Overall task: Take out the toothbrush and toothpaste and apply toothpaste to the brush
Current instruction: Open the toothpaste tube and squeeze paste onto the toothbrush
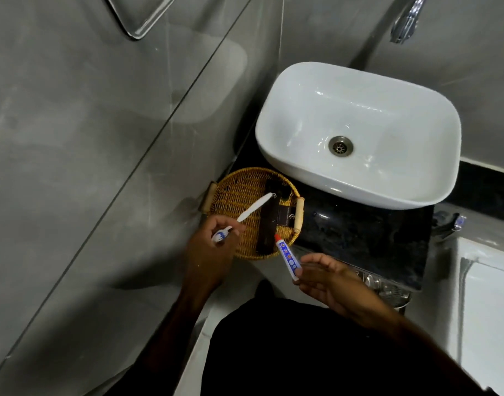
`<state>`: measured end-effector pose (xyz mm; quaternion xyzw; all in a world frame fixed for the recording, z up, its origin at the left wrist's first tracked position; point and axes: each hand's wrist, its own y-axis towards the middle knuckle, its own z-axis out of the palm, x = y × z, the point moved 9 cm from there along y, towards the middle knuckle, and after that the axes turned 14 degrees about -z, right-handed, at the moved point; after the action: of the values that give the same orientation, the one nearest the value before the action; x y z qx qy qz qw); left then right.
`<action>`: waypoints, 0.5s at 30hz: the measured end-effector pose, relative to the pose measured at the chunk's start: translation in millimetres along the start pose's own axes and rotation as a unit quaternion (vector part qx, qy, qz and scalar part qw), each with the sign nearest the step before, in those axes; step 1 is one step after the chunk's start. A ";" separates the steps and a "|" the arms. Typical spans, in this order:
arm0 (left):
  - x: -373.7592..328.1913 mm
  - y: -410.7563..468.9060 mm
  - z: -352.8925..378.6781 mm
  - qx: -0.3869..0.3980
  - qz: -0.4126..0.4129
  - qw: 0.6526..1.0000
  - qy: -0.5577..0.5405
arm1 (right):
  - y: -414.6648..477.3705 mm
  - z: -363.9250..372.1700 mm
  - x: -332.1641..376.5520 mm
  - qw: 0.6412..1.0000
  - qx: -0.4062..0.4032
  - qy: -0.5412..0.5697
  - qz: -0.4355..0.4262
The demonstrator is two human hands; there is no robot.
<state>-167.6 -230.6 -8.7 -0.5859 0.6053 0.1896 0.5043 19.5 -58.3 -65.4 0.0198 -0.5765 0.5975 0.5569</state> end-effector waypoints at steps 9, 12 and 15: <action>-13.4 -6.0 3.6 0.030 0.008 0.996 -0.079 | -1.4 -2.2 10.0 0.994 -0.036 -0.062 -0.085; -28.3 -1.1 -0.5 0.001 0.025 0.996 -0.080 | 6.9 6.6 19.1 0.987 -0.036 -0.089 -0.128; -44.6 17.0 -8.7 -0.049 0.056 0.996 -0.041 | 21.7 20.6 29.4 0.976 -0.050 -0.117 -0.175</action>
<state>-195.0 -210.5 26.0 -0.5670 0.6062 0.2703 0.4879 -19.3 -47.8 -53.4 0.1627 -0.6543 0.4550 0.5817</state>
